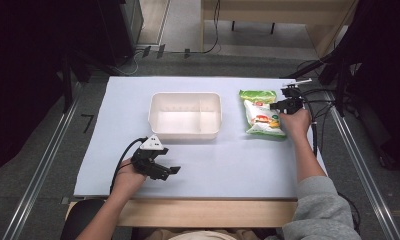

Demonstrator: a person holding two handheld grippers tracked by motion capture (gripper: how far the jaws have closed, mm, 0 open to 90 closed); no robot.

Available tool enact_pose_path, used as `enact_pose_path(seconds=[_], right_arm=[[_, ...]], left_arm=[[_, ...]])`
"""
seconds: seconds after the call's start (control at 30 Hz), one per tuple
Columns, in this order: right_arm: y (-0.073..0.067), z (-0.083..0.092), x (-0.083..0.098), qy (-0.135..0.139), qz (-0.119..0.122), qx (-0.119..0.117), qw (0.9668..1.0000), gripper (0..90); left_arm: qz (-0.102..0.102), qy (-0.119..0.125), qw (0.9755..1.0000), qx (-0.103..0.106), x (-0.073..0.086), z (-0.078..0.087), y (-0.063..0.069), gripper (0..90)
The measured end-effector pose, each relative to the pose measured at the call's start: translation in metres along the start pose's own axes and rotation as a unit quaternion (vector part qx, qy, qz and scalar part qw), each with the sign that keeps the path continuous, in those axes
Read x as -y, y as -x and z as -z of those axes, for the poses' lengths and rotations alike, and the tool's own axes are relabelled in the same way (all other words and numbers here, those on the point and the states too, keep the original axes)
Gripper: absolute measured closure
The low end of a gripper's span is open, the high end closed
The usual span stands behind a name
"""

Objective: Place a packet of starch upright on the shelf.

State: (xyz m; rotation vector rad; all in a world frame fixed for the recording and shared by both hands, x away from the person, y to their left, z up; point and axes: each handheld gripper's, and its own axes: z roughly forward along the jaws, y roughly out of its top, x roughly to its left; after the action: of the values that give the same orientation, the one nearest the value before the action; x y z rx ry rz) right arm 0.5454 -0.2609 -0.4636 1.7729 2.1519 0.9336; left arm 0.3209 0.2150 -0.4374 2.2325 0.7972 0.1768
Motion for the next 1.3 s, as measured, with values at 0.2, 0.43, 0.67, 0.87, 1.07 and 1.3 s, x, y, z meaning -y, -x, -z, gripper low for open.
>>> enact_pose_path(seconds=[0.2, 0.43, 0.67, 0.87, 1.07, 1.3], right_arm=[[0.000, -0.015, -0.006, 0.028, -0.015, -0.002, 0.9995, 46.1], [-0.012, -0.017, -0.006, 0.019, 0.012, 0.034, 0.9992, 73.2], [-0.008, -0.013, -0.004, 0.016, -0.023, -0.011, 0.9995, 90.0], [-0.012, 0.012, -0.010, 0.041, -0.018, -0.026, 0.9987, 90.0], [-0.028, 0.045, -0.016, 0.062, 0.001, -0.050, 0.9968, 90.0], [-0.051, 0.068, -0.021, 0.069, 0.036, -0.057, 0.9953, 90.0]], left_arm=[[-0.002, -0.005, 1.0000, -0.002, 0.000, 0.000, 0.000, 17.3], [-0.001, -0.004, 1.0000, -0.002, 0.000, -0.001, 0.000, 17.4], [-0.001, -0.003, 1.0000, 0.000, -0.001, -0.001, 0.000, 17.3], [0.000, 0.001, 1.0000, -0.003, -0.001, 0.002, -0.003, 17.3], [0.005, 0.009, 0.9999, -0.003, -0.001, 0.004, -0.004, 17.3], [0.004, 0.007, 1.0000, 0.000, -0.003, 0.004, -0.006, 17.3]])
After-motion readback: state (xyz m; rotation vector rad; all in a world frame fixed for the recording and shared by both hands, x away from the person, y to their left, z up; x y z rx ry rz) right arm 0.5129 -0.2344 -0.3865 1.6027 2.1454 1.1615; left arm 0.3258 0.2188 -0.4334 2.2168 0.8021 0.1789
